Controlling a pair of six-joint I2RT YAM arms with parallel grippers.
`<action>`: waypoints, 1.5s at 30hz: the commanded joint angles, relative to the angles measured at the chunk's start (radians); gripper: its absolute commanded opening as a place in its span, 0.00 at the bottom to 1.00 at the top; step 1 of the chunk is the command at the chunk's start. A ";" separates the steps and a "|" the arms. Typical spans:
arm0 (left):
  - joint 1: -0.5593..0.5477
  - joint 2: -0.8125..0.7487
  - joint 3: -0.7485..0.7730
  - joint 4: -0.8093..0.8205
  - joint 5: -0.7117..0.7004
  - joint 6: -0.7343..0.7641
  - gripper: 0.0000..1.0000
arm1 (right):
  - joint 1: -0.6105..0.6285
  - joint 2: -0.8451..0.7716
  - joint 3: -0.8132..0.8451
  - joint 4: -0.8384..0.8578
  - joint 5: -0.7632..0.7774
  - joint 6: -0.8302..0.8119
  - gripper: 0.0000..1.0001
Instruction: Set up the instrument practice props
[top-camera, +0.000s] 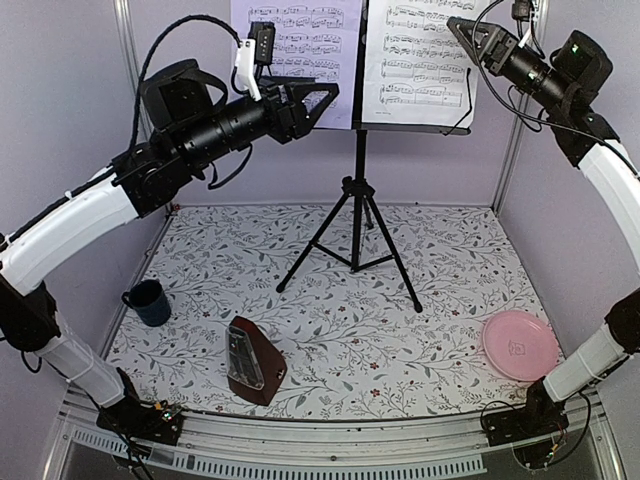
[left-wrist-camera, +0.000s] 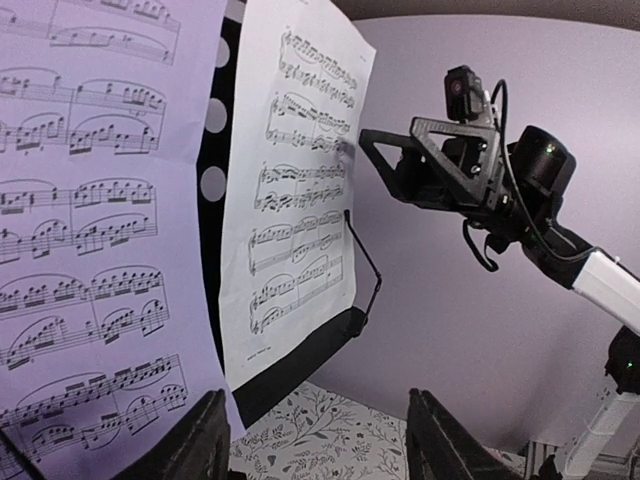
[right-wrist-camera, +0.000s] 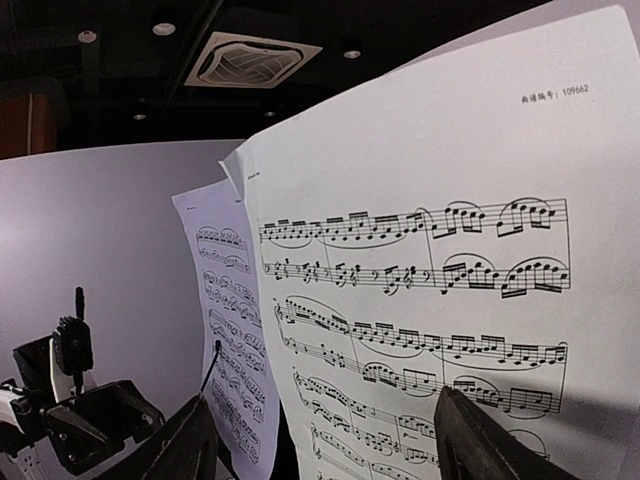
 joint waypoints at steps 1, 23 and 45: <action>-0.046 0.079 0.137 -0.020 0.059 0.076 0.60 | 0.005 0.016 0.050 0.008 0.022 0.000 0.76; 0.036 -0.137 -0.200 -0.195 -0.043 -0.036 0.93 | 0.033 -0.254 -0.331 -0.155 0.005 -0.080 0.86; 0.303 -0.528 -0.706 -0.362 -0.051 -0.362 0.98 | 0.746 -0.051 -0.460 -0.280 0.309 -0.221 0.99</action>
